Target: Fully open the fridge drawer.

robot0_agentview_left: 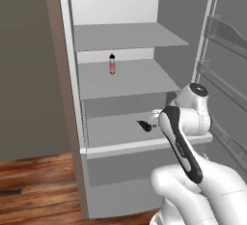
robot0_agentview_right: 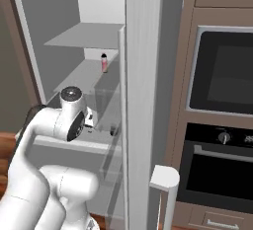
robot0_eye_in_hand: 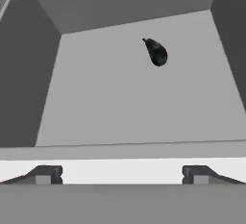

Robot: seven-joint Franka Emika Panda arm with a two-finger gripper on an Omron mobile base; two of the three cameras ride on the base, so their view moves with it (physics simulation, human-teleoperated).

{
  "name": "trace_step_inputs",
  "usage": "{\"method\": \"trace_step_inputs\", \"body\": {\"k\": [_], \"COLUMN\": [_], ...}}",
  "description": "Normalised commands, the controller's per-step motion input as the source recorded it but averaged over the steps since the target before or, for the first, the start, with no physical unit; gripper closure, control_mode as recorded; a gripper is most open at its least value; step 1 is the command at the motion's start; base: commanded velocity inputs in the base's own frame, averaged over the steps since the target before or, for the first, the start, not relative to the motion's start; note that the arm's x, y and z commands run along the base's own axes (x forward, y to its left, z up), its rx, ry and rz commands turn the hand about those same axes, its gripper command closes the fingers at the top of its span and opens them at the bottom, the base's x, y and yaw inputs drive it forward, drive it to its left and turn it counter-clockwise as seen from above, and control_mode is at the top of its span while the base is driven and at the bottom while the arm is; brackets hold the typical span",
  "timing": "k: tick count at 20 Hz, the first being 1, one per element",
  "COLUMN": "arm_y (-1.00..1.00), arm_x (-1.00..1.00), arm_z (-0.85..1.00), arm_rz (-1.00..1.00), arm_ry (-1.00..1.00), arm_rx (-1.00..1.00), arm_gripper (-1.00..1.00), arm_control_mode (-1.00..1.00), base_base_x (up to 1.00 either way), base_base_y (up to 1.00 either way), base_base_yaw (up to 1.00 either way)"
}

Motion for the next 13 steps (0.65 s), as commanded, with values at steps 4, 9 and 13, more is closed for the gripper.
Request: {"method": "trace_step_inputs", "body": {"k": [4, 9, 13], "arm_y": [0.03, 0.06, -0.02], "arm_x": [-0.84, -0.68, -0.19], "arm_z": [1.00, 1.00, 0.36], "arm_rz": [-0.13, -0.08, 0.00], "arm_ry": [-0.50, -0.45, -0.19], "arm_rx": [0.02, 0.00, 0.02], "arm_gripper": [-1.00, -1.00, -1.00], "arm_control_mode": [-1.00, -1.00, -1.00], "base_base_x": [0.00, 0.00, 0.00], "base_base_y": [0.00, 0.00, 0.00], "base_base_yaw": [0.00, 0.00, 0.00]}}
